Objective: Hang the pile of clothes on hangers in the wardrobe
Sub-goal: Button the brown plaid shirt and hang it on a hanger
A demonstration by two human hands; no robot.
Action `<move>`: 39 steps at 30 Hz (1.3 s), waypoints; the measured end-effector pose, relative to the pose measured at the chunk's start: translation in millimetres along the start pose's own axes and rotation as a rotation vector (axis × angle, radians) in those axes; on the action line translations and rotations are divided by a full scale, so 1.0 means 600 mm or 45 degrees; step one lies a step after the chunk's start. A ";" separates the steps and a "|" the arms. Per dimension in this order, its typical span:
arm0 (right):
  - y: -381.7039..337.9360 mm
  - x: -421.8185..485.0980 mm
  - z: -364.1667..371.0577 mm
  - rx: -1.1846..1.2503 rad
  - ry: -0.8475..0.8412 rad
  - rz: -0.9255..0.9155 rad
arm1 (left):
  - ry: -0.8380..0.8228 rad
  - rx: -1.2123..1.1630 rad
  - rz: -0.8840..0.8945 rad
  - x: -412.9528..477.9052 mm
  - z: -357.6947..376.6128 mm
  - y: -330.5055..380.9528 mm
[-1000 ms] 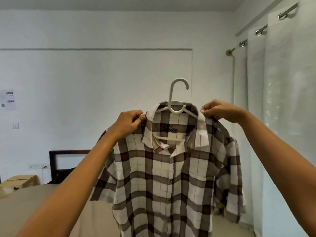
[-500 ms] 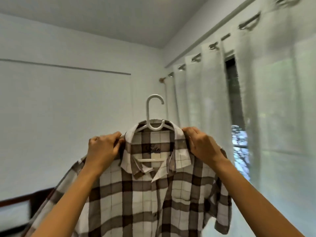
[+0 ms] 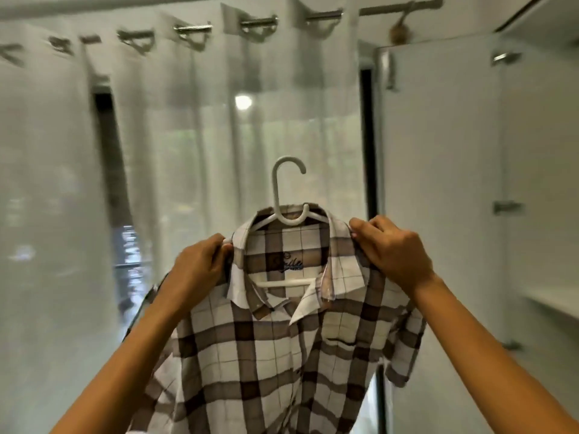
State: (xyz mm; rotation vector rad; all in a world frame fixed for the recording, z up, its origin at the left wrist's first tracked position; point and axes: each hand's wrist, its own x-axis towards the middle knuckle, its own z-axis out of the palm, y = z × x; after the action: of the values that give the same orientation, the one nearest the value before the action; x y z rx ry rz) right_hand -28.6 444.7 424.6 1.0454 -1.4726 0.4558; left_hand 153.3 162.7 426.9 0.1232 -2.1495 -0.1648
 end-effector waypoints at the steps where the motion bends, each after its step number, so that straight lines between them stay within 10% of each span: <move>1: 0.050 -0.018 -0.029 -0.052 -0.024 0.024 | 0.020 -0.040 0.038 0.029 0.053 0.038; 26: 0.676 -0.144 -0.546 -1.604 -0.662 0.148 | 0.142 -1.299 0.779 0.522 0.780 0.945; 39: 0.858 -0.139 -0.574 -2.097 -0.423 0.305 | 0.393 -1.603 0.919 0.693 0.898 1.243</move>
State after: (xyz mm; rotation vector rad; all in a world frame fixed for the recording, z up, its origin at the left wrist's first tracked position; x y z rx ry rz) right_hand -253.2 1010.3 567.6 -0.4050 -1.6118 -0.7741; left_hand -543.5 873.1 597.6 -1.2277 -1.3384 -0.9359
